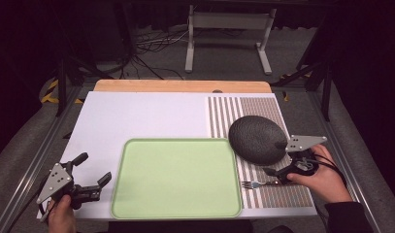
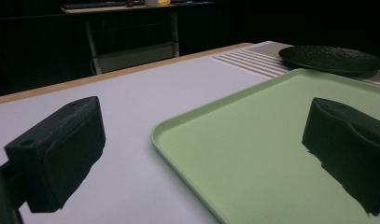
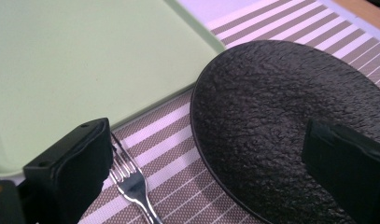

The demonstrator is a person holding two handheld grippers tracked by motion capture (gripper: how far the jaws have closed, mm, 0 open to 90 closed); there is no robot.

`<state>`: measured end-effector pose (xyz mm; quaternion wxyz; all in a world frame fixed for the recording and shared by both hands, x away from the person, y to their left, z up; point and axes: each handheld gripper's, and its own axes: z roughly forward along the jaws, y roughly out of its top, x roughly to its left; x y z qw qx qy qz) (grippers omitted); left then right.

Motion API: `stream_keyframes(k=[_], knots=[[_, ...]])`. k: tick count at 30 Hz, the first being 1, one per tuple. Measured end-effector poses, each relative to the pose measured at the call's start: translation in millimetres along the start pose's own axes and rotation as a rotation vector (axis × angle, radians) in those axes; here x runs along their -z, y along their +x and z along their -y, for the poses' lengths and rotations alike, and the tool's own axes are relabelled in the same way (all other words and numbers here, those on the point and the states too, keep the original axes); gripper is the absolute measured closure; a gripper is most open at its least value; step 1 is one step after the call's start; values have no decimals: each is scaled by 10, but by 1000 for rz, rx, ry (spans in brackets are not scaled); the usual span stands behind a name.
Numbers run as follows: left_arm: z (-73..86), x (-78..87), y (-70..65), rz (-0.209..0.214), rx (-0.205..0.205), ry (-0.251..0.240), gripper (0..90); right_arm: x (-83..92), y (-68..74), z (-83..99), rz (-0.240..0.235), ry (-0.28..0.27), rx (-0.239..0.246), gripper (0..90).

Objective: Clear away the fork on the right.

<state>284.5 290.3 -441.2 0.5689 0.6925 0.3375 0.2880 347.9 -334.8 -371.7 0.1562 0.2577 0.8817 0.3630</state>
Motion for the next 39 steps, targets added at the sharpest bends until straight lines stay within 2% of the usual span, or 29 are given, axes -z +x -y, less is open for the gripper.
stream_keyframes(k=[5,10,14,19,25,31,33,36,38,39], knots=[[1,-1,1,-1,2,-3,0,-32,6,-44,-18,89,33,29],[0,3,3,0,2,2,0,-52,1,-58,-46,154,36,37],[2,0,1,0,3,-1,0,-63,-10,-61,-53,184,42,38],[3,-1,1,-2,4,-2,0,-112,5,-35,-118,247,69,44],[3,-2,1,0,2,0,0,-163,21,-32,-140,295,89,44],[0,2,-5,-4,-3,1,0,-175,33,-35,-160,311,83,50],[-1,5,-4,-4,-5,3,1,-180,30,-23,-158,324,91,50],[-1,-1,-9,-4,-3,6,0,-194,10,-3,-126,328,77,80],[-1,-4,-7,-3,-6,7,0,-218,19,11,-158,332,66,82],[0,-7,-5,-2,-5,8,0,-232,27,18,-180,348,92,110]])
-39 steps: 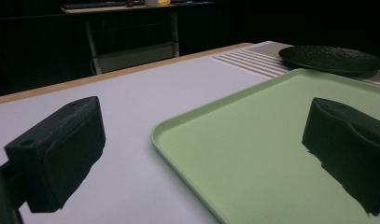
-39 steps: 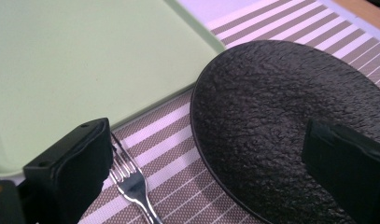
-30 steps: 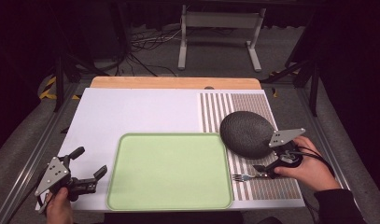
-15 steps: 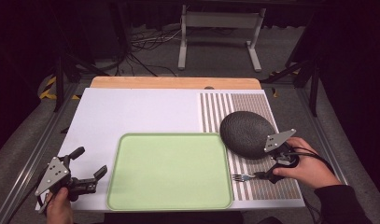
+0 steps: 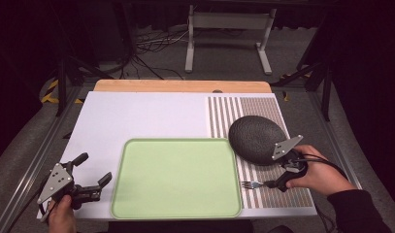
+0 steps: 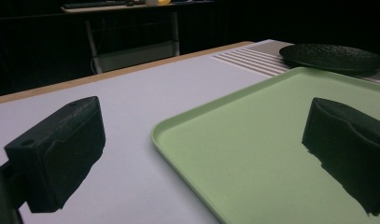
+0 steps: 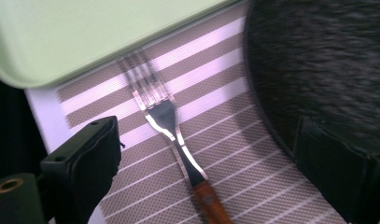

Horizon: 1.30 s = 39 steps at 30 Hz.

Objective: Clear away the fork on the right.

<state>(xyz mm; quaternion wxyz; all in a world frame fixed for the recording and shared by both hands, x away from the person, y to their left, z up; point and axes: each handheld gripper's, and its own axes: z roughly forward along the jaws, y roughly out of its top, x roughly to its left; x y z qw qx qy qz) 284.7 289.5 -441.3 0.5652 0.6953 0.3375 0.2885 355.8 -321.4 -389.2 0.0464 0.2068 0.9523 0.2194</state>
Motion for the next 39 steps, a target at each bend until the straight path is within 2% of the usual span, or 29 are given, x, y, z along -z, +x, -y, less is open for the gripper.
stream_keyframes(k=[2,5,7,8,10,14,16,17,22,24,25,27,29,32,34,39], knots=[[4,1,5,-1,2,2,0,-35,14,2,-7,45,44,152],[0,8,1,-2,0,0,0,-97,35,3,-47,123,98,230],[0,6,-3,-2,1,-1,0,-110,47,2,-48,136,99,241],[0,6,-3,-2,0,0,0,-128,45,1,-53,151,133,278],[1,3,3,-2,-1,0,0,-146,56,1,-58,181,137,315],[1,6,8,-2,1,2,0,-166,24,5,-50,242,198,372],[-2,10,8,0,0,3,1,-173,17,4,-47,254,208,398],[-3,10,7,1,-1,3,0,-183,-2,-11,-58,291,227,441],[-5,11,5,2,-2,3,0,-216,-11,-42,-58,364,273,509],[-4,11,6,-2,-1,-1,0,-239,-22,-51,-68,384,303,548],[-4,11,6,-2,-1,-1,0,-239,-22,-51,-68,384,303,548],[-2,11,8,-2,2,-2,0,-250,-15,-60,-67,418,305,587],[-2,11,7,-2,2,-5,0,-264,-9,-74,-69,426,329,651],[-3,12,7,-2,1,-4,0,-277,9,-91,-69,446,344,704],[-3,13,8,-2,1,-2,0,-299,11,-93,-72,458,371,741],[-2,12,9,-3,3,-5,0,-311,12,-97,-70,462,399,771]])
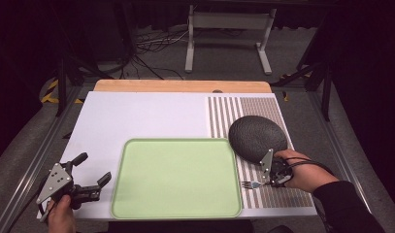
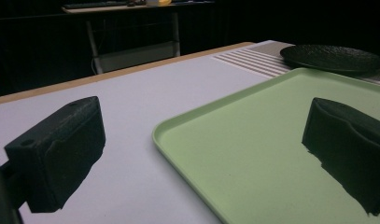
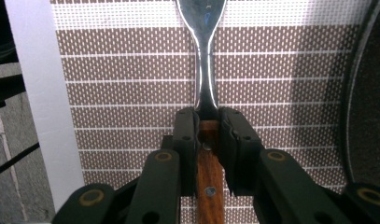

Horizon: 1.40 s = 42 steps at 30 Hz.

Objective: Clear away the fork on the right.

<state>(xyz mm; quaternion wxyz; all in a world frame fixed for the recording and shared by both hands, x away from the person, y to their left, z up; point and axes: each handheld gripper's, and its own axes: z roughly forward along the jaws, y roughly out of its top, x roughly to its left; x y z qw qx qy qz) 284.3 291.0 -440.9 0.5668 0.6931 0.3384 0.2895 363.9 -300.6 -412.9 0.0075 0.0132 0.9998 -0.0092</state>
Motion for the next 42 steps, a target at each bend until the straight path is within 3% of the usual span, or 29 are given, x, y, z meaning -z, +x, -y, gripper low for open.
stream_keyframes(k=[5,13,16,23,32,39,42], knots=[[2,-2,0,-1,1,-1,0,2,10,-9,8,10,21,775],[4,-3,2,-1,3,2,0,34,15,-6,11,-1,0,779],[3,-2,2,0,3,1,0,85,18,-20,20,21,-9,780],[4,-4,1,0,3,-2,0,244,27,-59,36,-8,-28,780],[3,-3,2,1,3,3,0,431,10,-179,70,-10,-51,780],[3,-4,0,2,2,-1,0,542,-27,-342,85,-39,-39,780],[2,-2,3,2,2,3,0,572,-43,-395,82,-54,-57,780]])
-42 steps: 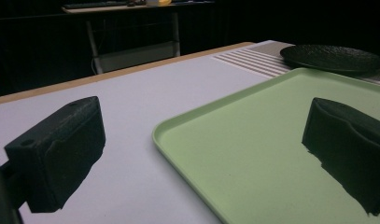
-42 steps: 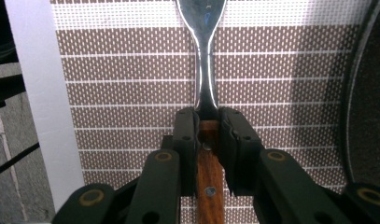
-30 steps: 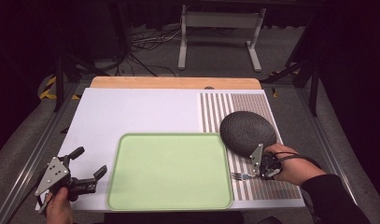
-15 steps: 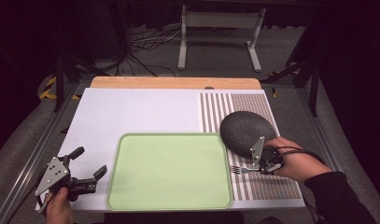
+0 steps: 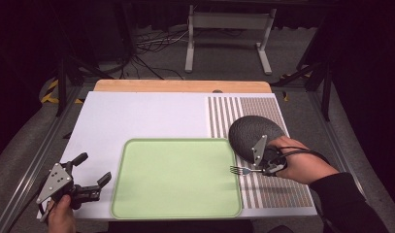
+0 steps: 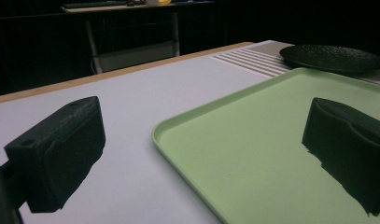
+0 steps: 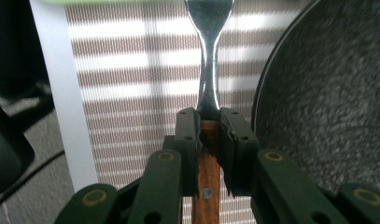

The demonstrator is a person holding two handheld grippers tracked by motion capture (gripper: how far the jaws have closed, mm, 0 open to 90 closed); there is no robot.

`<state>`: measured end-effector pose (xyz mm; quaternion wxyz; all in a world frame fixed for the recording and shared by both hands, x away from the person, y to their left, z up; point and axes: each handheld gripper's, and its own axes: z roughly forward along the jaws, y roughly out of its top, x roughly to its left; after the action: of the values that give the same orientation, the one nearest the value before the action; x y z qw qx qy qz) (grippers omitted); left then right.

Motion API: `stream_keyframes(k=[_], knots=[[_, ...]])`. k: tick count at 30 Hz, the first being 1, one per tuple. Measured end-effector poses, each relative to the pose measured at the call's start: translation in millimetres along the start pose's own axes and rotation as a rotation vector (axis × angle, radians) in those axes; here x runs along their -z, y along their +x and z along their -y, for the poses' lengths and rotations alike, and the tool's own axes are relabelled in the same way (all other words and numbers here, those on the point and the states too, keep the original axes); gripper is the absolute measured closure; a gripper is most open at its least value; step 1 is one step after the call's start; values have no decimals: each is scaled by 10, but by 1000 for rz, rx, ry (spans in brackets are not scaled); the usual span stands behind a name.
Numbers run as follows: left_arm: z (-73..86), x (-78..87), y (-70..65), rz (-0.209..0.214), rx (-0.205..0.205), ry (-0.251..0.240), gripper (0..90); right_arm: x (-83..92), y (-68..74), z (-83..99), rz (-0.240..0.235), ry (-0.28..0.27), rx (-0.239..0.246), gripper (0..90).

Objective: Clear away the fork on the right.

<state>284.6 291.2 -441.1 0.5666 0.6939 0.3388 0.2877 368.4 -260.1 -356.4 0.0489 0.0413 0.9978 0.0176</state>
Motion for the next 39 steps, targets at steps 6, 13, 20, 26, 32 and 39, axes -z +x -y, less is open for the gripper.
stream_keyframes(k=[6,13,20,26,32,39], knots=[[-5,4,2,3,-2,1,0,71,-48,-207,-7,-52,-85,780],[-6,9,5,1,-1,0,0,156,-69,-429,-47,-135,-256,780],[-9,12,8,3,-2,-4,0,164,-52,-549,-57,-160,-336,780],[-10,12,8,3,-2,-4,0,157,-30,-657,-69,-183,-456,780],[-11,14,8,4,-1,-4,1,143,-4,-736,-70,-198,-537,780],[-12,15,10,4,-1,-5,0,134,37,-831,-61,-218,-648,780]])
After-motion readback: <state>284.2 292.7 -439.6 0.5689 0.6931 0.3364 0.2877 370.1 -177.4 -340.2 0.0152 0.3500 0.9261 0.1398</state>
